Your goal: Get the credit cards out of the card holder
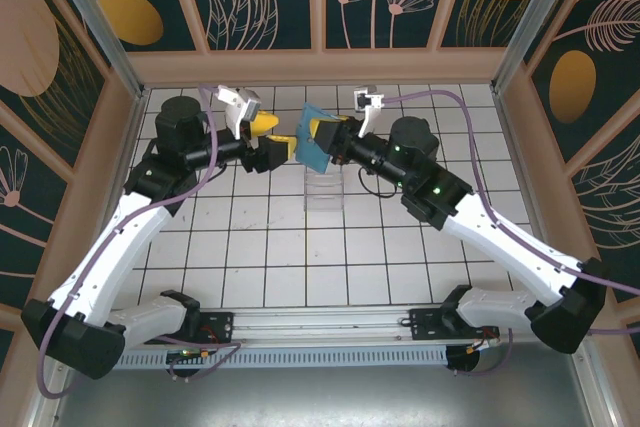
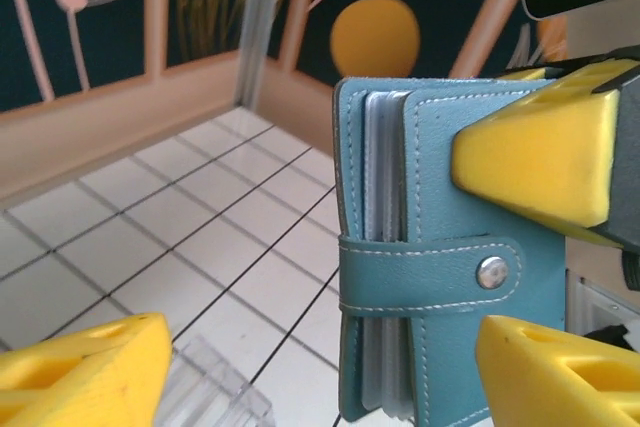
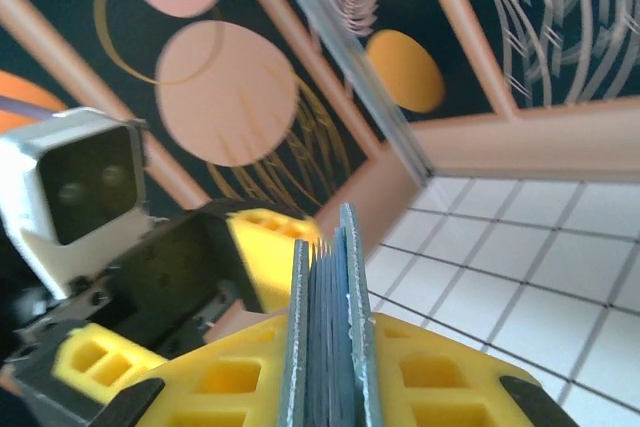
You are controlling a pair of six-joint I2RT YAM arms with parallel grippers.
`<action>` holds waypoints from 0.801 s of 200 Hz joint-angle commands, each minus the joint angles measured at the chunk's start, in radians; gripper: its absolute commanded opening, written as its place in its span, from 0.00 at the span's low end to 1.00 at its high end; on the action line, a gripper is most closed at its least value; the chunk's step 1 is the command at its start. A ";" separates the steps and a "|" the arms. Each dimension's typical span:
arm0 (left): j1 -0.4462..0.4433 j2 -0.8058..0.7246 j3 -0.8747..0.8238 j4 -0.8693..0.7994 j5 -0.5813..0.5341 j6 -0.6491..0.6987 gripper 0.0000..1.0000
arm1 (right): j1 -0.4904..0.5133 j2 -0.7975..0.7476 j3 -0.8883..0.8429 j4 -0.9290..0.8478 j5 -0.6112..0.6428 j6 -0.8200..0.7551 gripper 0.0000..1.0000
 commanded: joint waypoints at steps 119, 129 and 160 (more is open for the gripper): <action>-0.135 0.246 0.153 -0.183 -0.099 -0.058 0.56 | -0.113 0.127 0.038 -0.102 -0.081 0.215 0.02; -0.136 0.251 0.153 -0.183 -0.101 -0.062 0.56 | -0.112 0.128 0.036 -0.098 -0.085 0.216 0.01; -0.137 0.258 0.154 -0.183 -0.098 -0.067 0.59 | -0.112 0.131 0.034 -0.095 -0.098 0.218 0.01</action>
